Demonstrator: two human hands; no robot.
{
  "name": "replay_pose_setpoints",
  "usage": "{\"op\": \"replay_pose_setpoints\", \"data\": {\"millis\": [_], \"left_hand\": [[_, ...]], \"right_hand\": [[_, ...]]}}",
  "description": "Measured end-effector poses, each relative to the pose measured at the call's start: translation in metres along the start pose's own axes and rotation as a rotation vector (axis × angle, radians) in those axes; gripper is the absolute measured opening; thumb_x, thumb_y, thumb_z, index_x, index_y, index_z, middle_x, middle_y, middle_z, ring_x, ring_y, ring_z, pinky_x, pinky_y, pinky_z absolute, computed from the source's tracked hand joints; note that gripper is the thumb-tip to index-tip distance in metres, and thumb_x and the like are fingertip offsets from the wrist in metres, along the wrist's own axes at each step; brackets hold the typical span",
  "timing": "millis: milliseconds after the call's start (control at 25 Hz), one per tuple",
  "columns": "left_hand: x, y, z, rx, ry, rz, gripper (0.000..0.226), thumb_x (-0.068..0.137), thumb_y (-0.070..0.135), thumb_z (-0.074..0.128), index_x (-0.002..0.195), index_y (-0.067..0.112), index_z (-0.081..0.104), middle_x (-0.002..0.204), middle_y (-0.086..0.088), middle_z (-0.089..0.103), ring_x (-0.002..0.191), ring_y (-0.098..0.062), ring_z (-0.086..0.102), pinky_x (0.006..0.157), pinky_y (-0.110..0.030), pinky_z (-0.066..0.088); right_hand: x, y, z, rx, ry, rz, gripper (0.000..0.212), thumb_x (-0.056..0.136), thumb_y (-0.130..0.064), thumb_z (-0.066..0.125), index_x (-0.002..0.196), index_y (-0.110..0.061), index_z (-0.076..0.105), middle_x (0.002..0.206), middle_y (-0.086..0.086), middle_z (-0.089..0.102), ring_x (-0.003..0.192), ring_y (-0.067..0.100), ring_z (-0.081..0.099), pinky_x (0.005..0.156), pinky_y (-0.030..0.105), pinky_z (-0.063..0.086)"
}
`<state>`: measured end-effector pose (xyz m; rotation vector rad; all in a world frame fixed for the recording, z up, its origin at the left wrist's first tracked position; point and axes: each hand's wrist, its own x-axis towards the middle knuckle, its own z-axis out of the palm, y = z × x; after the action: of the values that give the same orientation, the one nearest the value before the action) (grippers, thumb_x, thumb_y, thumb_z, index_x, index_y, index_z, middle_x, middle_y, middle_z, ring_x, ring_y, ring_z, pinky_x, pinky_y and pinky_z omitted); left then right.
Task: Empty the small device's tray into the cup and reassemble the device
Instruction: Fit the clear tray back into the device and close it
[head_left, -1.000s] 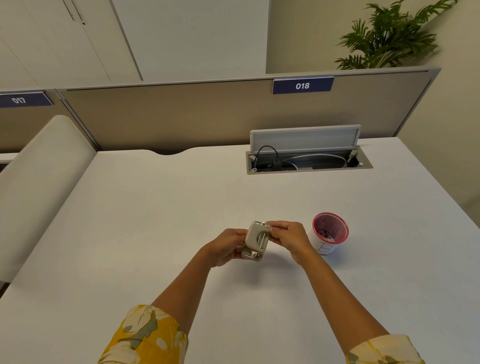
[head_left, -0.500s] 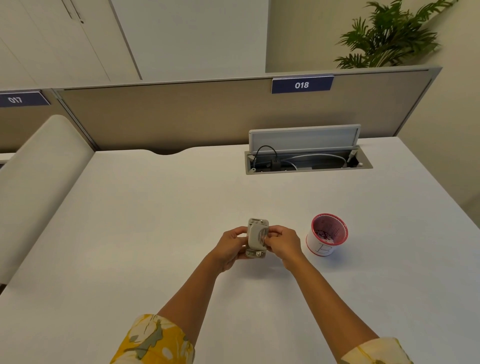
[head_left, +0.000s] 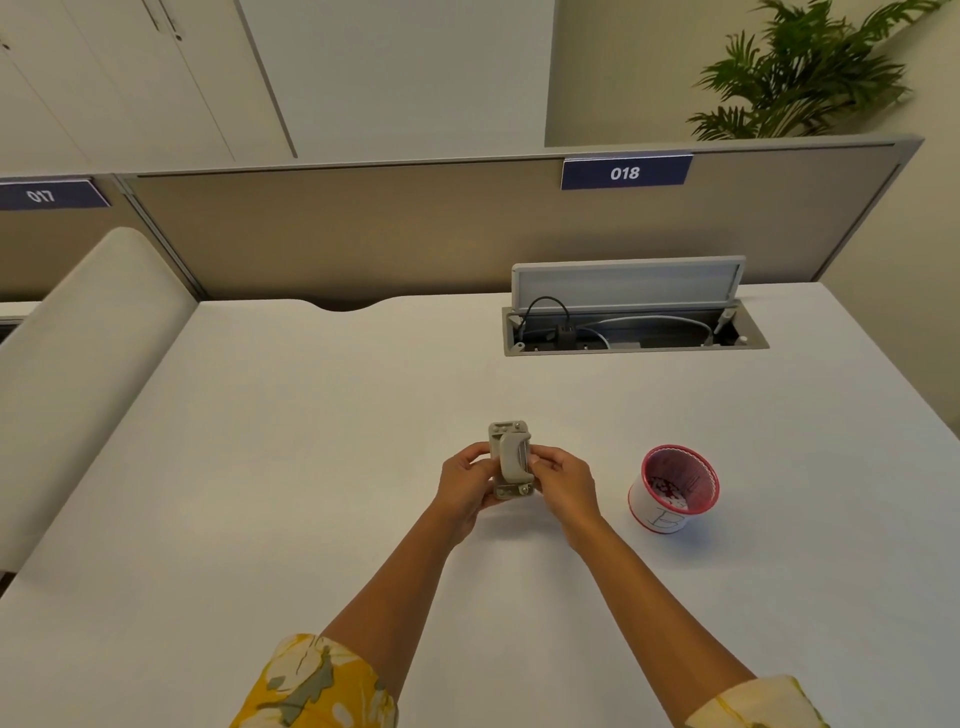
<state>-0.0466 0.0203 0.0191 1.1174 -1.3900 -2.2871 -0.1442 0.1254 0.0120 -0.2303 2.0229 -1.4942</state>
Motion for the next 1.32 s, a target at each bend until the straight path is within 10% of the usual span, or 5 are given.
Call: {"op": "replay_pose_setpoints", "data": {"millis": [400,720,960,1160,1320], "left_hand": [[0.043,0.018,-0.024,-0.087,0.159,0.022,0.031,0.088,0.005,0.068,0.118,0.002,0.062,0.099,-0.022,0.076,0.088,-0.034,0.076,0.075,-0.04,0.063],[0.093,0.035,-0.034,-0.244,0.19,0.081,0.061,0.087,-0.015,0.061,0.132,0.018,0.038,0.122,-0.019,0.066,0.108,-0.038,0.069,0.079,-0.039,0.061],[0.136,0.044,-0.046,-0.014,0.283,0.182,0.052,0.082,0.0,0.074,0.122,0.025,0.051,0.12,-0.011,0.068,0.105,-0.027,0.071,0.088,-0.043,0.061],[0.165,0.058,-0.048,0.285,0.424,0.307,0.042,0.089,0.018,0.074,0.128,0.021,0.059,0.12,0.0,0.067,0.1,-0.009,0.064,0.083,-0.016,0.05],[0.193,0.062,-0.049,0.507,0.446,0.337,0.049,0.092,0.025,0.069,0.138,0.021,0.053,0.14,-0.003,0.061,0.126,-0.023,0.057,0.111,-0.04,0.045]], "right_hand": [[0.02,-0.021,0.042,0.105,-0.163,0.018,0.041,0.084,-0.047,0.068,0.115,-0.022,0.057,0.114,-0.003,0.063,0.104,0.017,0.064,0.082,0.028,0.058],[0.07,-0.036,0.074,-0.01,-0.119,-0.199,0.035,0.076,-0.02,0.082,0.105,-0.024,0.064,0.111,-0.007,0.068,0.097,0.016,0.068,0.077,0.017,0.055],[0.113,-0.043,0.095,0.001,-0.027,-0.183,0.034,0.083,-0.007,0.071,0.111,-0.026,0.066,0.108,-0.009,0.067,0.097,0.015,0.067,0.074,0.012,0.051],[0.155,-0.046,0.108,-0.013,0.077,-0.251,0.03,0.088,0.0,0.062,0.108,-0.022,0.069,0.113,-0.003,0.069,0.104,0.016,0.066,0.08,0.011,0.052],[0.182,-0.054,0.117,-0.049,0.105,-0.31,0.028,0.091,0.003,0.058,0.109,-0.016,0.067,0.116,0.004,0.068,0.107,0.016,0.063,0.076,0.005,0.049]]}}
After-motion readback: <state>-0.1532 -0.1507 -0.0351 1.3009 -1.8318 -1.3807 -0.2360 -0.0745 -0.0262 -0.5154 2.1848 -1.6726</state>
